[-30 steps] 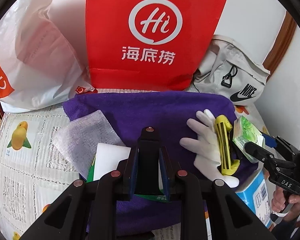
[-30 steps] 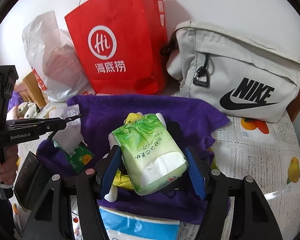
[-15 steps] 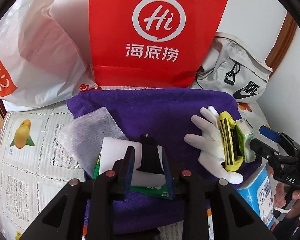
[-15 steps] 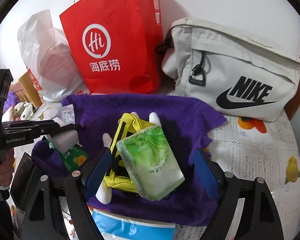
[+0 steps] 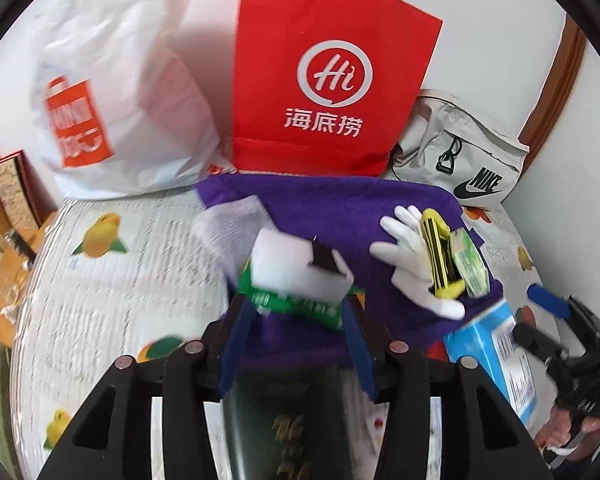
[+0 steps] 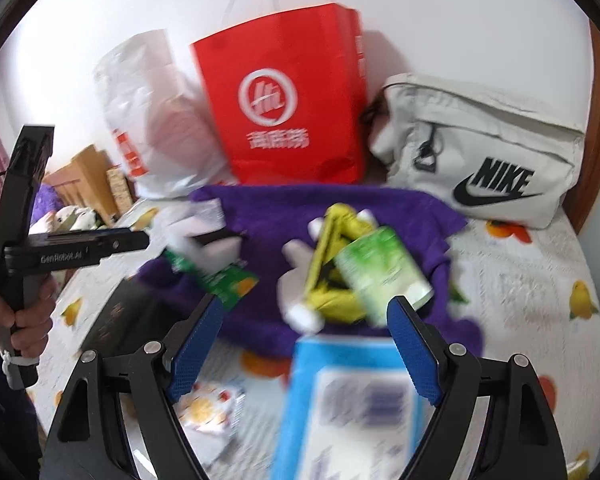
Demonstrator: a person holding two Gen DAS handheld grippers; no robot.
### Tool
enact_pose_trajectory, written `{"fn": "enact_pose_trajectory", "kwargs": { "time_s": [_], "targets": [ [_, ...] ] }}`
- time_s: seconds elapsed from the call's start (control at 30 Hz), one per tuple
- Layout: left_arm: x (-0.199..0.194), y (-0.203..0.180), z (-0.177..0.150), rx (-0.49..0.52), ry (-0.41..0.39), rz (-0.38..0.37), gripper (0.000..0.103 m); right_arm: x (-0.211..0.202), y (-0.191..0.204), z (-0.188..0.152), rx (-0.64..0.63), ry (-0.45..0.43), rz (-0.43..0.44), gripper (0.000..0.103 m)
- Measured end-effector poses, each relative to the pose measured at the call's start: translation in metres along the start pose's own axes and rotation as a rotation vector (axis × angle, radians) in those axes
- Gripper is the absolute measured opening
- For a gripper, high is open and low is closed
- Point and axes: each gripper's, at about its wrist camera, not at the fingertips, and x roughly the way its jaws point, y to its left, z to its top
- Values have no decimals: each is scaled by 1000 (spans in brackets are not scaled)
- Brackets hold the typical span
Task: Organize soft objects
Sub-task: 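Lower the right tool onto the orange-printed wipe sachet and grasp it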
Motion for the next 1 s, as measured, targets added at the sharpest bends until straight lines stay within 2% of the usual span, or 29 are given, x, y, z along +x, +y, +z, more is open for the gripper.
{"fn": "enact_pose_trajectory", "kwargs": {
  "time_s": [0.33, 0.47, 0.57, 0.67, 0.77, 1.0],
  "targets": [
    [-37, 27, -44, -38, -21, -7, 46, 1, 69, -60, -83, 70, 32, 84],
    [-39, 35, -55, -42, -18, -6, 46, 18, 88, -73, -128, 98, -33, 76],
    [-43, 43, -61, -53, -25, -6, 46, 29, 93, -80, -129, 124, -45, 72],
    [-43, 53, -64, -70, -29, -7, 46, 39, 91, -81, -100, 134, -54, 72],
    [-37, 60, -65, -84, -22, 0, 46, 45, 95, -80, -114, 111, -105, 73],
    [-36, 68, -67, -92, -24, -12, 46, 67, 105, -83, -124, 160, -138, 73]
  ]
}}
